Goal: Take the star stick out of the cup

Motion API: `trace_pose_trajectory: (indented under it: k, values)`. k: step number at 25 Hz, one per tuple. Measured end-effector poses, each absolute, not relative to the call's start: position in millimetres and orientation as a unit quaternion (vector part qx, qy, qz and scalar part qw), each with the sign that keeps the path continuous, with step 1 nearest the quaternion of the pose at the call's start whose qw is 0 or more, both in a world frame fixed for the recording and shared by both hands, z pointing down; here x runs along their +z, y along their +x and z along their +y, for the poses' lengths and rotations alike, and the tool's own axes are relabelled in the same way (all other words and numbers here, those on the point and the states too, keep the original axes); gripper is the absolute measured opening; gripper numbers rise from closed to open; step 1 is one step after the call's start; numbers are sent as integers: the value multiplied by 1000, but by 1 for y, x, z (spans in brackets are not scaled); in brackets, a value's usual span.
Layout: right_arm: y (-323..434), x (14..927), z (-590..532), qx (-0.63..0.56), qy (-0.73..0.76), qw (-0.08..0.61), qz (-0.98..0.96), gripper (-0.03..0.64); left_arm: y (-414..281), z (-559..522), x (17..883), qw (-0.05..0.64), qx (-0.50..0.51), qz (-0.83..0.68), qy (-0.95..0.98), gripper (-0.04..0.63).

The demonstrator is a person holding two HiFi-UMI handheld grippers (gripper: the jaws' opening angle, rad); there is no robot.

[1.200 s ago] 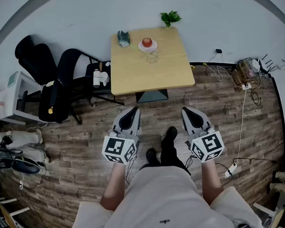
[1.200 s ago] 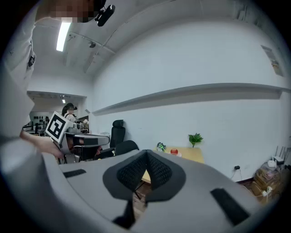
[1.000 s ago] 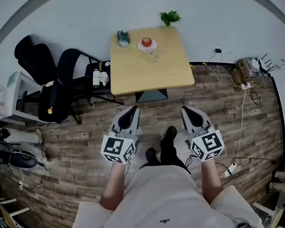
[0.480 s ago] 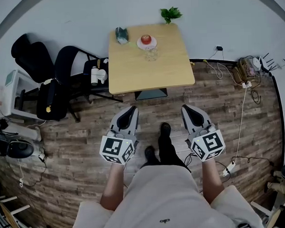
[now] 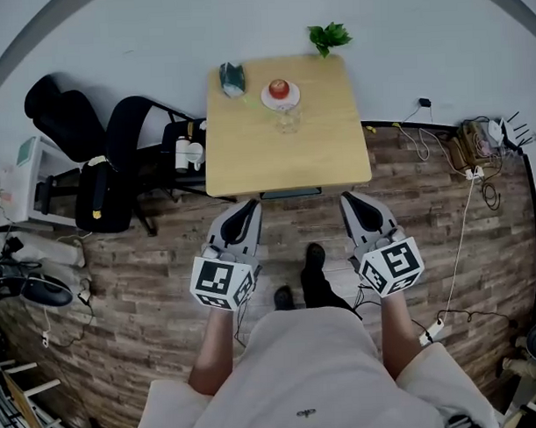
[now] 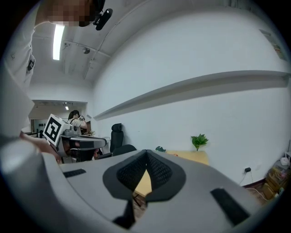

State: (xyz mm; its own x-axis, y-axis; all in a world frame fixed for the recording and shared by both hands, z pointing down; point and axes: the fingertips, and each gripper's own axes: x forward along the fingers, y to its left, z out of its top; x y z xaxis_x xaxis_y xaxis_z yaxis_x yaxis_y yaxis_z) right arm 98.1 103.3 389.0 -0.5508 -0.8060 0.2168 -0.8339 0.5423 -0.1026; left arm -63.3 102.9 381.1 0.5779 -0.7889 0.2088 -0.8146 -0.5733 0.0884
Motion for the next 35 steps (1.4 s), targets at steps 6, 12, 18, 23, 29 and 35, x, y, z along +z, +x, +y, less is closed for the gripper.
trace_pose_trajectory:
  k: [6,12,18,23,29,35]
  values:
    - [125,386,55,96,464,79,-877,0,-34,60,377,88,72,-456,883,17]
    - [151,392,23,99,452,78,-883,0,-8,33,375,77,82,-465,878,17]
    - [155,402,4,103,426,82,-895,0,10,21,385,100,73,-476,871,17]
    - [154,408,-3,110,414,84,-900,0,9,15,387,105,74,-488,863,17]
    - [150,419,-12,119,411,88,-900,0,-1,7,394,111,75,-497,857,17]
    - [143,415,-39,110,411,103,-899,17,-9,-22,392,111,63,-494,860,17]
